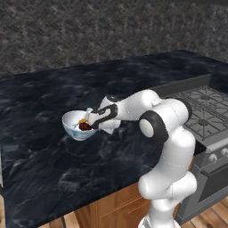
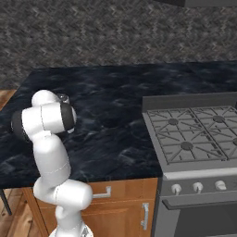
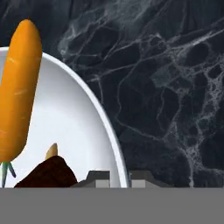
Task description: The microwave is finished heating the steak and carrot. Take the bowl containing the food and place it on the dining counter.
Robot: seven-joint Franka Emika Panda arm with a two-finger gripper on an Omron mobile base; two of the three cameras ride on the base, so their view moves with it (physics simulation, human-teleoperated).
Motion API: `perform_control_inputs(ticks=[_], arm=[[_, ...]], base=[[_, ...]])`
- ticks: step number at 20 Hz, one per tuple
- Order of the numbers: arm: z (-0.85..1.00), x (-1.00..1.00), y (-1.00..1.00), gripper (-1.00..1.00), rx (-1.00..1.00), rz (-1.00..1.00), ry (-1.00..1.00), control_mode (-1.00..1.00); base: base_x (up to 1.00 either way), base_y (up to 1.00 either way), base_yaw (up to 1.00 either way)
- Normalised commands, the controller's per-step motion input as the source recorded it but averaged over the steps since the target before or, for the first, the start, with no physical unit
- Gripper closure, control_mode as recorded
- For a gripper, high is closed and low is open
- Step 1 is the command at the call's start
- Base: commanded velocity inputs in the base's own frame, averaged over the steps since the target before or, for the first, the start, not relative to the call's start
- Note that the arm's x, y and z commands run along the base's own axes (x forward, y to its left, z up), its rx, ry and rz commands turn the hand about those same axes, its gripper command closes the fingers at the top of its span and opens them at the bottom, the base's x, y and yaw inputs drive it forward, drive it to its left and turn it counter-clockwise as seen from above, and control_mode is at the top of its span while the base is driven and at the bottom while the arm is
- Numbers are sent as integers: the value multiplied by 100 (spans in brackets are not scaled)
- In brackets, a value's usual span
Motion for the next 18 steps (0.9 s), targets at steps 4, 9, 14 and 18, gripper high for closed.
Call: perform_control_inputs(ticks=[4,9,14,18], arm=[[-40,41,26,100,0,0,6,-100],[3,-9,12,-100,-1,0,0,-100],[60,-75,-23,-100,2,0,-13,-100],[93,-100,-57,-100,4,0,-15,-100]], base=[[0,0,0],[0,0,0],[0,0,0],[0,0,0]])
